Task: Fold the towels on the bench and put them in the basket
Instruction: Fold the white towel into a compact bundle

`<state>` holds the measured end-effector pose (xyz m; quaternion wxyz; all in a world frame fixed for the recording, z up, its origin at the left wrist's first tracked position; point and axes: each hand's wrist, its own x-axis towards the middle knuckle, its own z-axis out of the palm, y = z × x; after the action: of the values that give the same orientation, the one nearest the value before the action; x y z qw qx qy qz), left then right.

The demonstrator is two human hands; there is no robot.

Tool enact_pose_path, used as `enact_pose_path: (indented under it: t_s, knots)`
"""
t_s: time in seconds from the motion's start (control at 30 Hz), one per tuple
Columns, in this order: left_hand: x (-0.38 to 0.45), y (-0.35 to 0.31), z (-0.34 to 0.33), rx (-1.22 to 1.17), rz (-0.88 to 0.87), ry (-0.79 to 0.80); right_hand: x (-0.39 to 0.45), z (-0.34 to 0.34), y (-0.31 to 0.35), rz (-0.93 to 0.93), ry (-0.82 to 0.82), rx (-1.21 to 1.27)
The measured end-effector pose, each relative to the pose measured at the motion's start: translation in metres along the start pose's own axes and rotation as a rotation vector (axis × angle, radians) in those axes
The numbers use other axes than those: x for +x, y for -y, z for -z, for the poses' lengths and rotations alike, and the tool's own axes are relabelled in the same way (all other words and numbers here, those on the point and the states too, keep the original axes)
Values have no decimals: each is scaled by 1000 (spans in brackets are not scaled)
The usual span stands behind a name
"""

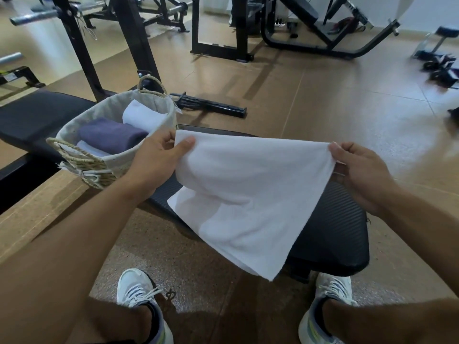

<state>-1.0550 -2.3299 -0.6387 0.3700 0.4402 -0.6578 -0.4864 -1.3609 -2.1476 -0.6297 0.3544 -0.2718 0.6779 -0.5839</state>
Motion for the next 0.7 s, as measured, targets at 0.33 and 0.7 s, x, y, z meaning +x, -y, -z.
enact_pose_path:
  t_s: [0.33, 0.7]
  knots:
    - [-4, -5, 8, 14, 72, 56, -1, 4, 6, 28, 23, -60]
    - [10, -30, -4, -17, 96, 41, 36, 17, 44, -55, 98, -305]
